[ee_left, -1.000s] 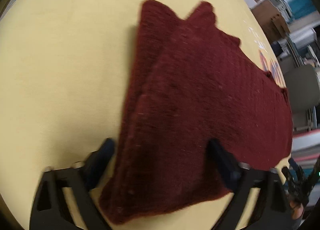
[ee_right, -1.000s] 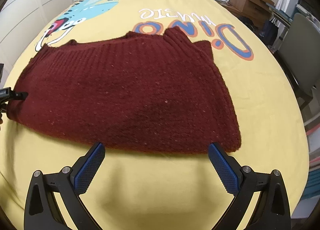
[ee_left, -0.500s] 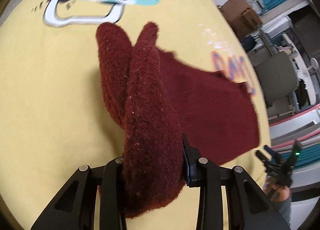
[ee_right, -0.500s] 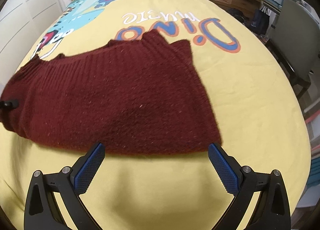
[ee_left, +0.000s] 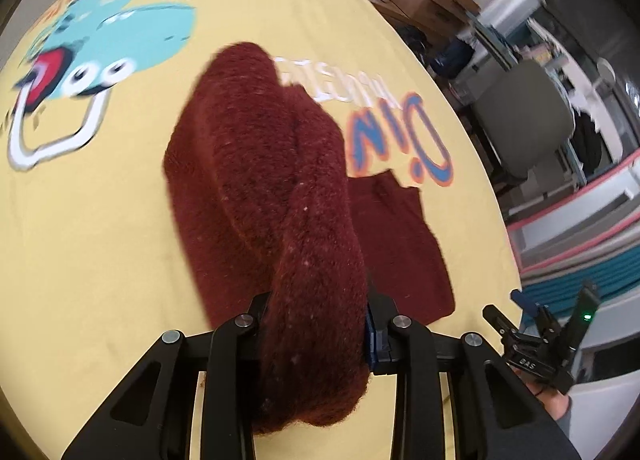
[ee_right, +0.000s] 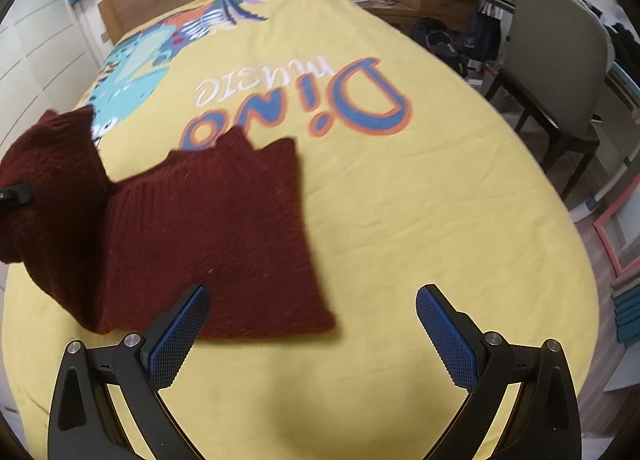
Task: Fold small clothes
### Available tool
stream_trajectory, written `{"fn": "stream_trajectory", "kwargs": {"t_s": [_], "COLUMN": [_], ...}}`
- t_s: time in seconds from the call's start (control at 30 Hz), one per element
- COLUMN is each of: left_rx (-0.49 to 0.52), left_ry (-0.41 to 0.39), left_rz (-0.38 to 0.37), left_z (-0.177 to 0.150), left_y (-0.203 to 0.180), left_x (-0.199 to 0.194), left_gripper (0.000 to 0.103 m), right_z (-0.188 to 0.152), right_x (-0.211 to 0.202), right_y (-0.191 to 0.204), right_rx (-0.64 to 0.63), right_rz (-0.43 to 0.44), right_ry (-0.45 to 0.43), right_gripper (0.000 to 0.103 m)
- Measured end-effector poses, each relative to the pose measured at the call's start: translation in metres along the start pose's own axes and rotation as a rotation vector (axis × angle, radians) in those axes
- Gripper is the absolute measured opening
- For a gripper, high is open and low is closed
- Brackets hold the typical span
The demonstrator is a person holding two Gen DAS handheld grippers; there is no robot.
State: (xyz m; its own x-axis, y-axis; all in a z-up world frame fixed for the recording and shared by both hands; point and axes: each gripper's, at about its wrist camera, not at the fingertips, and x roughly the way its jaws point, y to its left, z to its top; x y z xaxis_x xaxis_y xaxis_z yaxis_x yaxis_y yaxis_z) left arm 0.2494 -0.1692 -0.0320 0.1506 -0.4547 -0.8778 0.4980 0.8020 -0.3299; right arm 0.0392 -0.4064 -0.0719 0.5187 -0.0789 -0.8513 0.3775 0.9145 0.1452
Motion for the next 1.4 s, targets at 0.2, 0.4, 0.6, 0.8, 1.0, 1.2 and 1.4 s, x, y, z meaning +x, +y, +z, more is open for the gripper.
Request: {"fn": "stream_trajectory", "kwargs": {"t_s": [0.2, 0.4, 0.6, 0.8, 1.0, 1.2, 1.4], "left_rx": [0.116, 0.199, 0.196, 0.151, 0.107, 0.038, 0.005], "left_ry": [0.07, 0.139, 0.172, 0.183, 0.153, 0.085, -0.026], "left_rz": [0.069, 0.276, 0.343, 0.302, 0.224, 0.063, 0.048], "left_z": [-0.001, -0.024, -0.023, -0.015, -0.018, -0.025, -0.031], "left_y": [-0.074, -0.105, -0.108, -0.106, -0.093, -0.074, -0.049], "left_x": [0.069, 0.137, 0.162, 0.157, 0.125, 0.069, 0.017], "left_gripper": [0.026, 0.029, 0.042, 0.082, 0.102, 0.102, 0.102], "right_z": [0.007, -0.002, -0.014, -0.019, -0.019, -0.009, 0.024], "right_x": [-0.008, -0.001, 0.014, 0.021, 0.018, 0.004, -0.014], "right_y": [-0.03, -0.05, -0.059, -0.06, -0.056, -0.045, -0.009], "right_rx": [0.043, 0.07, 0.074, 0.079, 0.069, 0.051, -0.042], "right_rz": [-0.023, -0.044, -0.05, -0.048, -0.046, -0.008, 0.044], "right_ry": [-0.007, 0.032, 0.084, 0.099, 0.099, 0.052, 0.008], "right_gripper": [0.103, 0.103, 0.103, 0.103, 0.103, 0.103, 0.103]}}
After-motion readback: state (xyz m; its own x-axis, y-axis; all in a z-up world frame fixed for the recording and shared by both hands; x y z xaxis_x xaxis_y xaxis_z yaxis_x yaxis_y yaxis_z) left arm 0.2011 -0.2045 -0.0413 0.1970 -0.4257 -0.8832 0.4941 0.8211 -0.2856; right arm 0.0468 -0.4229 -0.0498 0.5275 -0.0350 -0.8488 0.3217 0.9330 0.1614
